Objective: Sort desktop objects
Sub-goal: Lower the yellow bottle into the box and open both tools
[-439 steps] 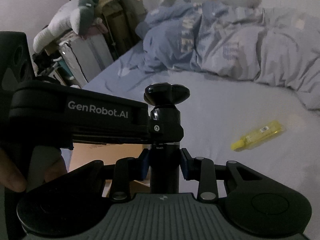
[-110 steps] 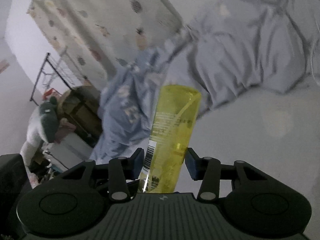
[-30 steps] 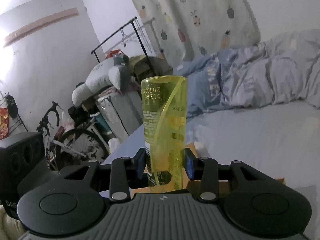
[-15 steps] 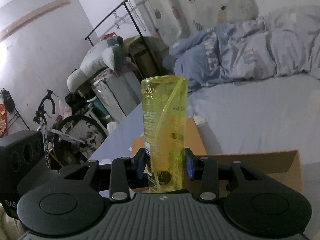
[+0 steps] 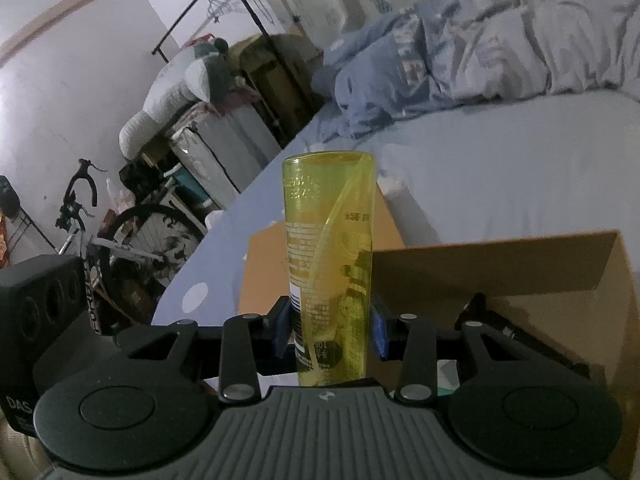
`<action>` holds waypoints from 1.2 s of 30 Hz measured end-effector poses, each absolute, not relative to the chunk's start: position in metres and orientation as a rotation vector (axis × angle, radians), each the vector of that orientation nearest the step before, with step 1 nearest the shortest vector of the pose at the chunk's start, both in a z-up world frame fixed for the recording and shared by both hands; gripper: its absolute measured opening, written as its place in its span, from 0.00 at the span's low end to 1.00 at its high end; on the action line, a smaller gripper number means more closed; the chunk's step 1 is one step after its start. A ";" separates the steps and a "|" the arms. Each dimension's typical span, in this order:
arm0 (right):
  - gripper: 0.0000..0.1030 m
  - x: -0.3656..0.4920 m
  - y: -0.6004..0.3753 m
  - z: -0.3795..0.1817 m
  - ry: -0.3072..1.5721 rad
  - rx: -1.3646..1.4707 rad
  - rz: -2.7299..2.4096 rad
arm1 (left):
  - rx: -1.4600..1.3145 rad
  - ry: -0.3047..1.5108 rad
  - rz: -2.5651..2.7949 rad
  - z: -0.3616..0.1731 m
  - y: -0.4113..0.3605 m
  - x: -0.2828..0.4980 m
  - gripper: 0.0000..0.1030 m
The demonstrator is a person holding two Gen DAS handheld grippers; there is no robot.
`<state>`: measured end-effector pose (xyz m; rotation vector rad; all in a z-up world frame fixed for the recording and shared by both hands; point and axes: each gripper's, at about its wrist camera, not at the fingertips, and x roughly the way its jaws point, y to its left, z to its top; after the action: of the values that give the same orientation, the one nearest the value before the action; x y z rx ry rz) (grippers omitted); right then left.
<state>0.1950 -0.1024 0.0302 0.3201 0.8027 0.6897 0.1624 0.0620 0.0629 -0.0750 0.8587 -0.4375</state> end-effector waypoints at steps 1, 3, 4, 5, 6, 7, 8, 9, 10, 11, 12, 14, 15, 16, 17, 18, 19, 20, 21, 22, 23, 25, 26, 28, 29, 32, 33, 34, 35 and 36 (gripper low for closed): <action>0.40 0.196 -0.102 0.027 0.811 0.322 0.690 | -0.077 0.867 -0.435 0.059 0.063 0.163 0.43; 0.40 0.197 -0.100 0.019 0.828 0.326 0.688 | -0.079 0.885 -0.431 0.051 0.064 0.165 0.43; 0.40 0.197 -0.100 0.016 0.837 0.329 0.688 | -0.078 0.893 -0.429 0.047 0.064 0.166 0.43; 0.40 0.198 -0.099 0.012 0.845 0.331 0.687 | -0.077 0.902 -0.427 0.043 0.065 0.167 0.43; 0.40 0.198 -0.099 0.009 0.854 0.332 0.687 | -0.078 0.912 -0.426 0.038 0.066 0.168 0.43; 0.40 0.199 -0.098 0.005 0.864 0.332 0.687 | -0.080 0.923 -0.425 0.034 0.067 0.169 0.43; 0.40 0.199 -0.098 0.001 0.874 0.332 0.687 | -0.082 0.937 -0.426 0.029 0.068 0.171 0.43; 0.40 0.199 -0.097 -0.002 0.883 0.332 0.687 | -0.084 0.951 -0.428 0.024 0.069 0.173 0.43; 0.40 0.200 -0.097 -0.006 0.893 0.332 0.687 | -0.087 0.963 -0.430 0.020 0.069 0.175 0.43; 0.40 0.200 -0.096 -0.009 0.903 0.332 0.687 | -0.087 0.973 -0.430 0.016 0.070 0.177 0.43; 0.40 0.200 -0.096 -0.013 0.913 0.332 0.687 | -0.087 0.982 -0.430 0.011 0.071 0.178 0.43; 0.40 0.201 -0.095 -0.020 0.932 0.331 0.687 | -0.088 0.998 -0.429 0.003 0.073 0.181 0.43; 0.40 0.202 -0.095 -0.023 0.942 0.331 0.687 | -0.090 1.005 -0.427 -0.001 0.073 0.182 0.43; 0.40 0.202 -0.094 -0.027 0.952 0.331 0.687 | -0.092 1.015 -0.425 -0.005 0.074 0.183 0.43; 0.40 0.202 -0.094 -0.030 0.961 0.331 0.687 | -0.094 1.025 -0.422 -0.008 0.075 0.184 0.43; 0.39 0.204 -0.092 -0.033 0.970 0.331 0.687 | -0.089 1.033 -0.418 -0.011 0.075 0.185 0.43; 0.39 0.207 -0.090 -0.035 0.977 0.330 0.689 | -0.085 1.040 -0.413 -0.014 0.076 0.186 0.43; 0.39 0.209 -0.088 -0.038 0.984 0.330 0.689 | -0.081 1.048 -0.409 -0.016 0.076 0.187 0.43; 0.39 0.209 -0.087 -0.040 0.991 0.329 0.689 | -0.081 1.056 -0.403 -0.019 0.076 0.188 0.43; 0.39 0.210 -0.086 -0.043 0.998 0.327 0.690 | -0.081 1.064 -0.398 -0.022 0.076 0.188 0.43; 0.39 0.211 -0.086 -0.045 1.003 0.325 0.690 | -0.070 1.063 -0.393 -0.023 0.075 0.189 0.43; 0.39 0.212 -0.085 -0.049 1.019 0.331 0.687 | -0.051 1.063 -0.386 -0.025 0.072 0.189 0.43; 0.39 0.213 -0.085 -0.051 1.029 0.335 0.686 | -0.044 1.064 -0.382 -0.025 0.070 0.189 0.43; 0.39 0.214 -0.084 -0.056 1.048 0.342 0.683 | -0.034 1.070 -0.380 -0.025 0.067 0.191 0.43; 0.39 0.215 -0.084 -0.058 1.057 0.345 0.681 | -0.029 1.074 -0.379 -0.025 0.065 0.192 0.43; 0.40 0.216 -0.083 -0.063 1.080 0.353 0.675 | -0.013 1.084 -0.362 -0.025 0.062 0.194 0.44; 0.40 0.216 -0.083 -0.064 1.085 0.353 0.673 | -0.012 1.085 -0.361 -0.025 0.061 0.194 0.45; 0.40 0.216 -0.082 -0.065 1.089 0.354 0.670 | -0.012 1.087 -0.357 -0.025 0.062 0.194 0.45; 0.40 0.217 -0.082 -0.066 1.094 0.355 0.668 | -0.012 1.087 -0.354 -0.025 0.062 0.194 0.45; 0.39 0.217 -0.082 -0.067 1.099 0.356 0.665 | -0.008 1.085 -0.350 -0.025 0.061 0.193 0.46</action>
<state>0.2169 -0.0816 -0.0666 0.3561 1.0994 0.6649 0.1933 0.0608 -0.0252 -0.0082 1.0853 -0.3503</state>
